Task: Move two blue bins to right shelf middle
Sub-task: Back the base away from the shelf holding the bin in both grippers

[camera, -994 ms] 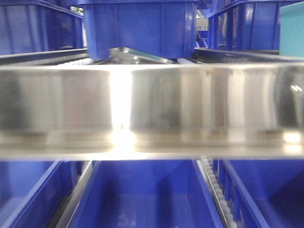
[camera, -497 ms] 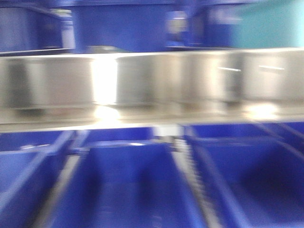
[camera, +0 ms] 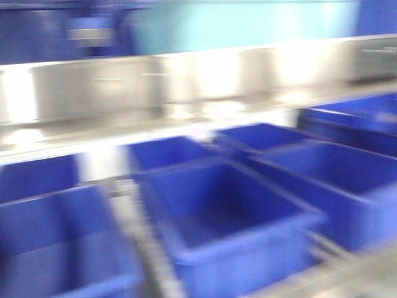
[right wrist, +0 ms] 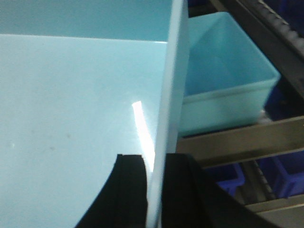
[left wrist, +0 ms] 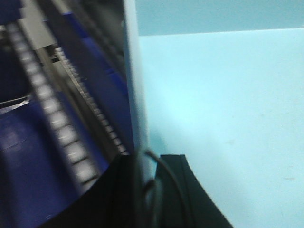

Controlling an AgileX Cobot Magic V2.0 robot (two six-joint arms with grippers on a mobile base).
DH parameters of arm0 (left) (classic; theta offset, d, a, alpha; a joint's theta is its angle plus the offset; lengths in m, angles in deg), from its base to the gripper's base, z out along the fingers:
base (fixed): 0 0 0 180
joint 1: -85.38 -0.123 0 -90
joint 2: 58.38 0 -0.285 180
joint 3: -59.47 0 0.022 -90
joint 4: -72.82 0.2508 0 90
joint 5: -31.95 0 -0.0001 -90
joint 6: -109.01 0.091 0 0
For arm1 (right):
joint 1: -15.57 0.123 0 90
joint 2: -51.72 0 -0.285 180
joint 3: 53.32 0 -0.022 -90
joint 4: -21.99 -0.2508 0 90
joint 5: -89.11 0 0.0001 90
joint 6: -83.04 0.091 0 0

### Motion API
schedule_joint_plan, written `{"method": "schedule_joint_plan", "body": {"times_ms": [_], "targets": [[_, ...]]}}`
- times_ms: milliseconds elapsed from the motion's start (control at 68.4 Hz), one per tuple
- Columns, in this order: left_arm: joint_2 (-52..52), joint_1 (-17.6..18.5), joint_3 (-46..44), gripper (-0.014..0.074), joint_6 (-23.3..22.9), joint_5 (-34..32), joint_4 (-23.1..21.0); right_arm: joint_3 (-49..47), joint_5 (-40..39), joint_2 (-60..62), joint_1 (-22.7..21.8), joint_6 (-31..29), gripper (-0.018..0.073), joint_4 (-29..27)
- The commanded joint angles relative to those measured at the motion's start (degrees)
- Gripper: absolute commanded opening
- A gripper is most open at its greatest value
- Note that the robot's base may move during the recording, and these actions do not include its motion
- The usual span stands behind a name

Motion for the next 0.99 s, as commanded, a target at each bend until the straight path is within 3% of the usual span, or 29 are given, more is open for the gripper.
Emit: {"method": "schedule_joint_plan", "body": {"times_ms": [0, 980], "targets": [[0.68, 0.1, -0.6, -0.0111, 0.39, -1.87, -0.27, -0.62, -3.53, 0.94, -0.21, -0.83, -0.0151, -0.11], [0.68, 0.1, -0.6, -0.0111, 0.39, -1.87, -0.27, -0.62, -3.63, 0.94, -0.21, -0.83, -0.0151, -0.11]]}}
